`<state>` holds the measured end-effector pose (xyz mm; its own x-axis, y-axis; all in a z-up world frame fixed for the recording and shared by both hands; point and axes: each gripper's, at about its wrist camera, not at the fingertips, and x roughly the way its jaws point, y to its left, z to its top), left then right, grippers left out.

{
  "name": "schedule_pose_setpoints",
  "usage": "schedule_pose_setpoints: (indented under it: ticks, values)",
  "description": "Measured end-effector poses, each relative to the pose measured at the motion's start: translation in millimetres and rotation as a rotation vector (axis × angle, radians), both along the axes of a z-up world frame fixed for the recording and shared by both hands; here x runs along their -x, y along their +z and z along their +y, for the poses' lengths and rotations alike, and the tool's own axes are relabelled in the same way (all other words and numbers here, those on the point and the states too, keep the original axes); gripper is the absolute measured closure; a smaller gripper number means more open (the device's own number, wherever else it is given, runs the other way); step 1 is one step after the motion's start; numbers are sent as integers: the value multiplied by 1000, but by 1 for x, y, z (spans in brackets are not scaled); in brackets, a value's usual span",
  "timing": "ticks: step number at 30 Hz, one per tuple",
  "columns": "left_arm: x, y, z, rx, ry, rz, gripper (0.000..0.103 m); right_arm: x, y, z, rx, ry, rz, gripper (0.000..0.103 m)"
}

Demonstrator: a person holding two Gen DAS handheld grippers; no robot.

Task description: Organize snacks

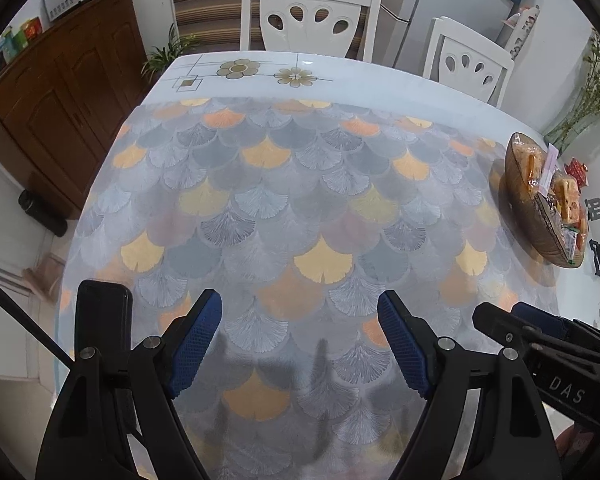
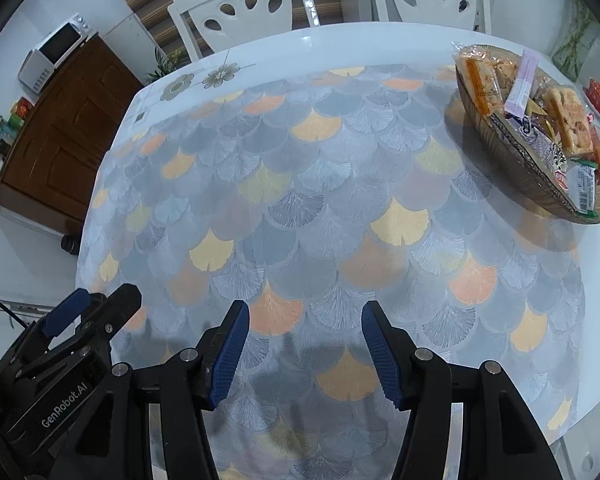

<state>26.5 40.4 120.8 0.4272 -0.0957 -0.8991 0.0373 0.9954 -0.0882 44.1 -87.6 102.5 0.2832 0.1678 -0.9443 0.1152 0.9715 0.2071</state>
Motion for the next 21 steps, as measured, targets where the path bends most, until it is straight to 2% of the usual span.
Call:
schedule_pose_setpoints:
  ticks: [6,10,21]
  values:
    - [0,0,-4,-27,-20,-6,24,-1,1,7,3,15,-7,46]
    - [-1,-1,-3,-27,-16,-3,24,-2,1,9,4,20,-6,38]
    - [-4,3,2,-22,13,-2,24,-2,12,19,30,59,-51,37]
